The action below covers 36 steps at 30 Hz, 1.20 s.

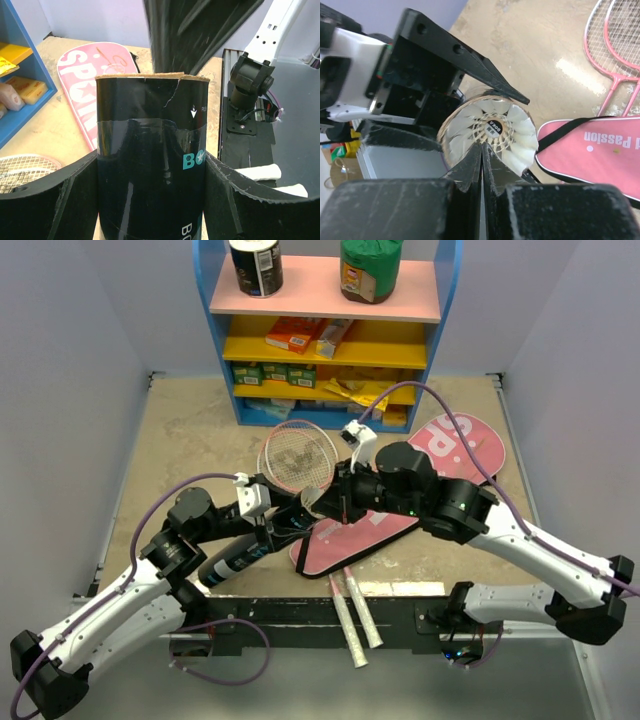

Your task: Pack up the badminton gear

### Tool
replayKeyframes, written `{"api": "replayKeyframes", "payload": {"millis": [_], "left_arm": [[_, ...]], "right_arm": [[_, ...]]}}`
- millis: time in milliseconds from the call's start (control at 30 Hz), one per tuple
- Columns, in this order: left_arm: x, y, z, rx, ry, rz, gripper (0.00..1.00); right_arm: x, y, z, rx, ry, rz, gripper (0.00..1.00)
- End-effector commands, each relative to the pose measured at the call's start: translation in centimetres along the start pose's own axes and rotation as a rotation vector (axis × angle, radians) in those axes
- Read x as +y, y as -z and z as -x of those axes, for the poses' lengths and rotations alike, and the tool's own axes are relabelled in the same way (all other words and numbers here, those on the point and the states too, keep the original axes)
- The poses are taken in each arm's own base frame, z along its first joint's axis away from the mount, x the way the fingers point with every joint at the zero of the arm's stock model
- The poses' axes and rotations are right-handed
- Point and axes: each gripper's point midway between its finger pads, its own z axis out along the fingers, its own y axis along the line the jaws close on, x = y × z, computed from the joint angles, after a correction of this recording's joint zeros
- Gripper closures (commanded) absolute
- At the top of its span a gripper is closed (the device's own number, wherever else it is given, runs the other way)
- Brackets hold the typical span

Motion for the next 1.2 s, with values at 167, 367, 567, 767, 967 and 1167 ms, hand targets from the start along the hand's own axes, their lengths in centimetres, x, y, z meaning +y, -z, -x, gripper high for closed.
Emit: {"api": "replayKeyframes", "payload": {"millis": [167, 367, 567, 767, 967, 1167], "left_arm": [[-0.7, 0.5, 4.0, -0.124, -0.079, -0.019, 1.00], [-0.9, 0.5, 4.0, -0.130, -0.075, -0.035, 1.00], [-1.0, 0.5, 4.0, -0.131, -0.072, -0.038, 1.00], [-1.0, 0.3, 3.9, -0.125, -0.070, -0.041, 1.00], [-0.8, 0.0, 3.3, -0.106, -0.055, -0.047, 1.00], [-0.7, -0.3, 2.9, -0.092, -0.044, -0.052, 1.00]], "right_arm": [[0.1, -3.6, -4.3, 0.190, 0.045, 0.091, 0.99], [2.3, -6.0, -8.7, 0.362, 0.026, 0.319, 1.00], [3.1, -6.8, -9.9, 0.399, 0.015, 0.407, 1.00], [3.0, -5.5, -8.5, 0.361, 0.040, 0.355, 0.84], [2.5, -2.2, -5.0, 0.224, 0.071, 0.232, 0.65], [-1.1, 2.8, -0.3, -0.006, 0.054, -0.022, 0.53]]}}
